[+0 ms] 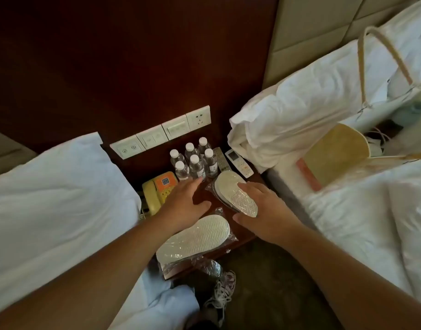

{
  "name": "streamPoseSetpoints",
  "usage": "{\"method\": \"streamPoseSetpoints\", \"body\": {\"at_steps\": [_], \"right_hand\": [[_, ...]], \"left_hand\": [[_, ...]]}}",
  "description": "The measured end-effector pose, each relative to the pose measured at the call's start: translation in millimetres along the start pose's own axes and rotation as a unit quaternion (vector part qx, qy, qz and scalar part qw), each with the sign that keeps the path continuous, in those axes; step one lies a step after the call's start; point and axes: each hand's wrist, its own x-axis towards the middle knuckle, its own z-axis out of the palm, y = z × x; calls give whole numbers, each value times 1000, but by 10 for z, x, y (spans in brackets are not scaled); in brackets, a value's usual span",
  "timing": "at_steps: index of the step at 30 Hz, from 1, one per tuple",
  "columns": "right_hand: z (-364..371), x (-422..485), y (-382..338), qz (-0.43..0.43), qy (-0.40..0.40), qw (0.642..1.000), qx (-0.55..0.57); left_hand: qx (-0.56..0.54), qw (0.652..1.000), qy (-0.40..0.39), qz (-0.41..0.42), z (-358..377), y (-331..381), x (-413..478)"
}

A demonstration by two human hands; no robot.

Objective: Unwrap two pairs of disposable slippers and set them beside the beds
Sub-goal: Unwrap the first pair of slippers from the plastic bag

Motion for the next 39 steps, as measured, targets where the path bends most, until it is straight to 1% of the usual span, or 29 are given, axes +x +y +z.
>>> {"method": "streamPoseSetpoints", "body": {"at_steps": [4, 8, 13, 16, 22, 26, 31, 34, 37, 39], "right_hand": [[205, 80, 51, -12, 5, 1000, 9], [542, 169, 219, -26, 14, 1000, -8], [1153, 265, 501, -34, 28, 999, 3], [1565, 333, 658, -39, 34, 999, -13], [2234, 464, 869, -46, 51, 997, -39], [2577, 472, 880, -23, 51, 997, -47], [2898, 490, 717, 11, 40, 997, -70], [3039, 516, 611, 42, 24, 995, -82], [3188, 511, 520, 71, 16, 993, -98], [3271, 488, 454, 84, 22, 991, -104]], "left_hand": [[-5, 1000, -16, -9, 186, -229, 17], [-10, 1000, -28, 0, 492, -494, 34], [7, 999, -45, 5, 906, -909, 91], [25, 999, -45, 9, 1142, -1145, 178], [29, 998, -50, 36, 1502, -1705, 270], [27, 996, -53, 63, 1550, -2079, 228], [81, 989, -61, 109, 1625, -2387, 97], [153, 976, -71, 140, 1657, -2528, 39], [234, 958, -52, 157, 1661, -2639, 17], [258, 954, -36, 148, 1674, -2686, 18]]}}
